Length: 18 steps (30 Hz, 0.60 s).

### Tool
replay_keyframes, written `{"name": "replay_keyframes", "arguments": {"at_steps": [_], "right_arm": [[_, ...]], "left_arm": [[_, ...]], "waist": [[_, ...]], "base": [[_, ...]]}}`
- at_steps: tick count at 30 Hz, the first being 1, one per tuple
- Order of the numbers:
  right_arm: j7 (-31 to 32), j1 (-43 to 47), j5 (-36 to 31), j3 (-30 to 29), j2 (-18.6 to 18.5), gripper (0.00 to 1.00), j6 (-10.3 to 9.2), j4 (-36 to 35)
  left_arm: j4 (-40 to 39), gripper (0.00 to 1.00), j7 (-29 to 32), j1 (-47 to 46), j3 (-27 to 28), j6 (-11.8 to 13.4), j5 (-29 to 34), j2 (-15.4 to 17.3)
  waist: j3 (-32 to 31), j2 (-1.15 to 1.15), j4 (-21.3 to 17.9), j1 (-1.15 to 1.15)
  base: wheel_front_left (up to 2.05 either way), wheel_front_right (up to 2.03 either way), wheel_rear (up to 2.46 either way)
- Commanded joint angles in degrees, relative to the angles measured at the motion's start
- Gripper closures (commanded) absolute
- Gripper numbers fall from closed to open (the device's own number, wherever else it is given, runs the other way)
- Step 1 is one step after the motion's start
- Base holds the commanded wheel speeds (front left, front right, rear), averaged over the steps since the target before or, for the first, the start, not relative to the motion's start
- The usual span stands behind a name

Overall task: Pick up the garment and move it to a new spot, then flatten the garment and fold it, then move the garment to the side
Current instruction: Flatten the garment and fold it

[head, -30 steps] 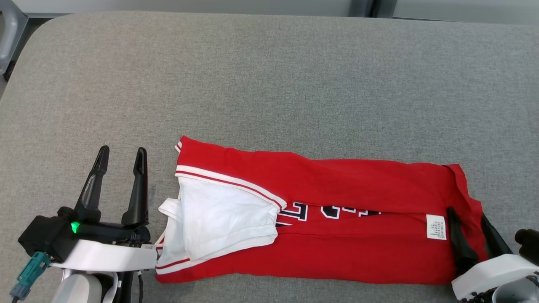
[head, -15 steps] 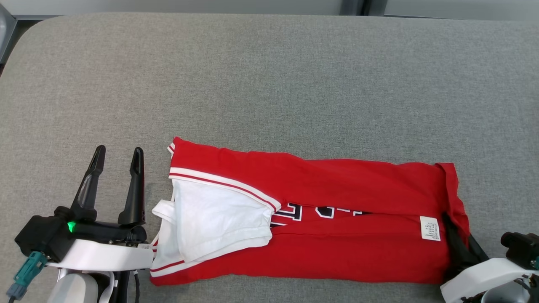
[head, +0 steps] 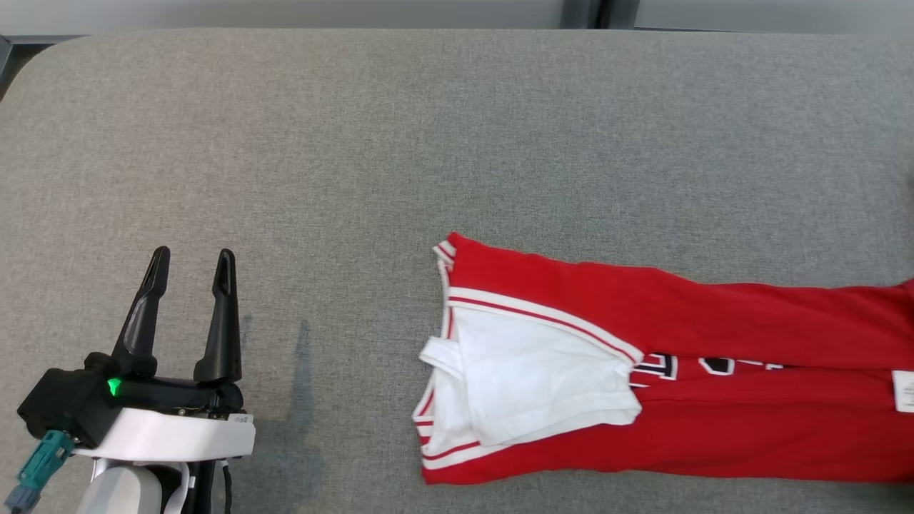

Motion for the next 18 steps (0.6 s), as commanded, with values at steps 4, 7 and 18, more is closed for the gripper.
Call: {"name": "replay_keyframes", "arguments": {"at_steps": [4,7,18], "right_arm": [[0.31,1.01,0.94,-1.99,-2.19,1.00,-0.14,-2.24],[1.09,0.75,0.66,0.28,-2.22,1.00,-0.13,-5.10],[9.15,0.00,1.32,10.65,4.33,1.00,-0.12,-23.00]], "left_arm": [[-0.29,0.00,-0.01,-0.04,0.05,0.59,0.33,0.36],[-0.45,0.00,0.09,0.09,0.08,0.84,0.35,0.55],[-1.27,0.00,0.88,1.08,-0.49,1.54,0.18,0.92]], "waist": [[-0.42,0.00,-0.50,0.00],[-0.81,0.00,-0.97,0.00],[-2.66,0.00,-2.07,0.00]], "base": [[0.00,0.00,0.00],[0.00,0.00,0.00],[0.00,0.00,0.00]]}}
